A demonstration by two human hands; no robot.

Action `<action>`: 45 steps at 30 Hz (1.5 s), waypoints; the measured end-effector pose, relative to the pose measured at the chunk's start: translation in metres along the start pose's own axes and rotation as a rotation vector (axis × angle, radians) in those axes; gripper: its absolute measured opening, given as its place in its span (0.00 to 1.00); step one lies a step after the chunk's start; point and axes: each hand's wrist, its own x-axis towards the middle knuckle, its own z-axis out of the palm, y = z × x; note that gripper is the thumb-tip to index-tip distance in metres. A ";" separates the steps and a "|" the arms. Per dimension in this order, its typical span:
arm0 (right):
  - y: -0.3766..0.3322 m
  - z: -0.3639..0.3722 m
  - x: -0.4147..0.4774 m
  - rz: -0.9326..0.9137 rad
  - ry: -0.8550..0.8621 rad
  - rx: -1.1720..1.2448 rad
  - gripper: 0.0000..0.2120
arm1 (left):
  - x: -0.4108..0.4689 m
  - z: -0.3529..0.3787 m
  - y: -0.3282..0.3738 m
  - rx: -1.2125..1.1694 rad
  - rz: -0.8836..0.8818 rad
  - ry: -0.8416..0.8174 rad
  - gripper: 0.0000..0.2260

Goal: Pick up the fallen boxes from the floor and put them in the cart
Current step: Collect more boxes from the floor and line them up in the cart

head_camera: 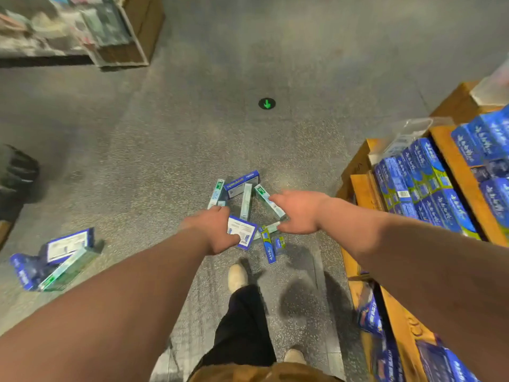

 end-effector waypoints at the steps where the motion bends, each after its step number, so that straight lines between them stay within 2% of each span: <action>1: 0.008 0.005 0.017 0.025 -0.019 0.021 0.40 | 0.026 0.002 -0.001 -0.009 0.019 -0.022 0.32; 7: 0.053 0.060 0.117 0.158 -0.154 0.138 0.35 | 0.170 0.042 -0.002 -0.054 0.118 -0.207 0.27; 9: 0.070 0.086 0.149 0.189 -0.193 0.182 0.36 | 0.213 0.067 -0.006 -0.064 0.094 -0.269 0.23; 12: 0.099 0.142 0.200 0.236 -0.246 0.215 0.38 | 0.278 0.112 -0.011 -0.007 0.122 -0.333 0.25; 15: 0.128 0.207 0.251 0.267 -0.341 0.243 0.40 | 0.344 0.165 -0.014 0.023 0.133 -0.346 0.28; 19: 0.159 0.299 0.311 0.232 -0.420 0.252 0.41 | 0.424 0.240 -0.009 -0.031 0.082 -0.329 0.26; 22: 0.170 0.360 0.345 0.184 -0.445 0.254 0.49 | 0.469 0.289 0.000 -0.089 0.049 -0.303 0.28; 26: 0.174 0.426 0.370 0.127 -0.525 0.248 0.54 | 0.509 0.353 0.016 -0.126 0.052 -0.326 0.25; 29: 0.174 0.460 0.372 0.075 -0.510 0.209 0.54 | 0.525 0.388 0.030 -0.147 0.062 -0.321 0.29; 33: 0.180 0.485 0.380 0.075 -0.457 0.242 0.44 | 0.537 0.411 0.040 -0.093 0.042 -0.272 0.33; 36: 0.185 0.490 0.387 0.068 -0.441 0.293 0.37 | 0.546 0.418 0.040 -0.071 -0.018 -0.275 0.27; 40: 0.190 0.489 0.396 0.051 -0.436 0.385 0.33 | 0.555 0.421 0.035 -0.010 -0.032 -0.294 0.17; 42: 0.190 0.489 0.400 0.068 -0.429 0.418 0.30 | 0.555 0.422 0.035 -0.060 -0.009 -0.299 0.20; 45: 0.190 0.489 0.406 0.082 -0.419 0.453 0.27 | 0.548 0.422 0.040 -0.159 0.057 -0.357 0.29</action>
